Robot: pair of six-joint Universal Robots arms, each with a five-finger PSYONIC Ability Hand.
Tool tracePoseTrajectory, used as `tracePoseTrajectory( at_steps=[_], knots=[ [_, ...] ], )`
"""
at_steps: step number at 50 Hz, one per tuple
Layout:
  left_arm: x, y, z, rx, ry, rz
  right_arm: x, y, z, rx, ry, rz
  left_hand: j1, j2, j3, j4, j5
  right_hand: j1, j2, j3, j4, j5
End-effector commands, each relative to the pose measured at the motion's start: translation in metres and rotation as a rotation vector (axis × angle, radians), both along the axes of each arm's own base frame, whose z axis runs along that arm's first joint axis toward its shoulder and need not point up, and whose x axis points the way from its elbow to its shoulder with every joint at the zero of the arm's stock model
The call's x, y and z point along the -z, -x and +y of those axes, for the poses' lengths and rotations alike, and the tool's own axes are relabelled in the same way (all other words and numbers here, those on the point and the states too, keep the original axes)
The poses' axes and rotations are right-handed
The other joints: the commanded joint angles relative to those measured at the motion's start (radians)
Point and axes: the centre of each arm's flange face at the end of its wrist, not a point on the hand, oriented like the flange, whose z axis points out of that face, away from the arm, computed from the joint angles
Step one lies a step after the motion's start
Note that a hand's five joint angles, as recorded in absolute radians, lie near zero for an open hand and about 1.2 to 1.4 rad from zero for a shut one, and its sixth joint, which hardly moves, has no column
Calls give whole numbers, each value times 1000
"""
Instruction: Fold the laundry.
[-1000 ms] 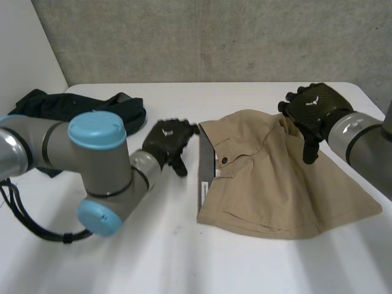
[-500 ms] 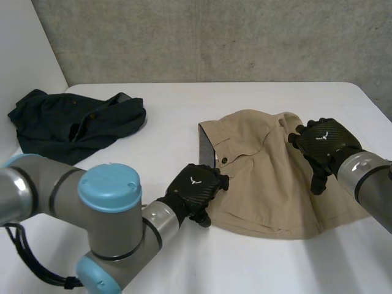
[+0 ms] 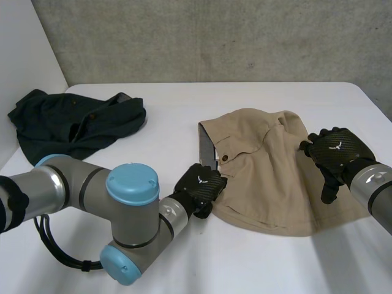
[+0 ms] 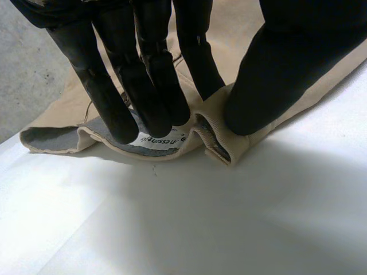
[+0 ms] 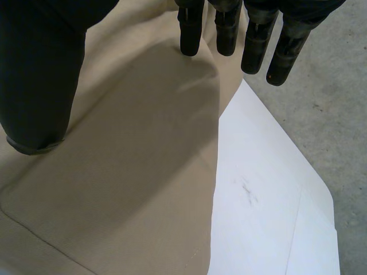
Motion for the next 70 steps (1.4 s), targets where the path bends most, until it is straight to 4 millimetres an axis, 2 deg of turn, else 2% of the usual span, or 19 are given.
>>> tracePoseTrajectory(
  at_steps=[1,6,16,20,23,24,29,32,38,43,45,51,52,55,56,61,63,65,70],
  knots=[
    [1,0,-3,-12,2,-4,0,0,0,0,5,-1,298,223,233,224,277,-24,-49,-43,-61,-67],
    [-8,-4,-8,-64,25,-1,0,-1,0,-2,5,-1,298,223,233,224,277,-24,-49,-43,-61,-67],
    [-44,-15,-9,-108,70,45,1,-1,0,0,5,-1,298,223,233,224,277,-24,-49,-43,-61,-67],
    [-67,-20,-2,-111,113,63,1,0,0,2,5,-1,298,223,233,224,277,-24,-49,-43,-61,-67],
    [-96,-26,-8,-148,167,119,-1,-1,-1,2,10,-3,298,223,233,224,277,-24,-49,-43,-61,-67],
    [-103,-30,-13,-170,185,131,-2,-1,-1,2,13,-4,298,223,233,224,277,-24,-49,-43,-61,-67],
    [-151,-79,-79,-421,329,185,-11,0,-4,14,53,-31,298,223,233,224,277,-24,-49,-43,-61,-67],
    [-171,-88,-96,-463,386,214,-16,-1,-4,20,61,-62,298,223,233,224,277,-24,-49,-43,-61,-67],
    [-226,-86,-114,-477,535,345,-24,0,-2,41,64,-129,298,223,233,224,277,-24,-49,-43,-61,-67],
    [-257,-71,-110,-440,632,449,-30,0,0,47,74,-158,298,223,233,224,277,-24,-49,-43,-61,-67],
    [-265,-55,-98,-386,643,511,-32,0,1,47,81,-161,298,223,233,224,277,-24,-49,-43,-61,-67],
    [-243,-8,-65,-225,551,571,-31,1,2,49,80,-161,298,223,233,224,277,-24,-49,-43,-61,-67],
    [-230,9,-50,-153,511,567,-32,1,2,49,81,-161,298,223,233,224,277,-24,-49,-43,-61,-67],
    [-206,34,-28,-37,447,544,-32,1,0,53,89,-162,298,223,233,224,277,-24,-49,-43,-61,-67],
    [-187,47,-15,31,401,520,-31,2,0,54,89,-162,298,223,233,224,277,-24,-49,-43,-61,-67],
    [-132,67,8,144,289,440,-31,8,-5,78,96,-162,298,223,233,224,277,-24,-49,-43,-61,-67],
    [-109,70,11,149,247,402,-31,8,-5,78,96,-162,-101,-176,-166,-174,-122,-24,-49,-43,-61,-67],
    [-99,68,12,146,225,379,-31,8,-5,77,97,-162,-361,-436,-426,-434,-382,-24,-49,-43,-61,-67],
    [-85,59,18,137,167,315,-32,5,-4,48,107,-166,-674,-748,-739,-747,-694,-24,-49,-43,-61,-67]
  ],
)
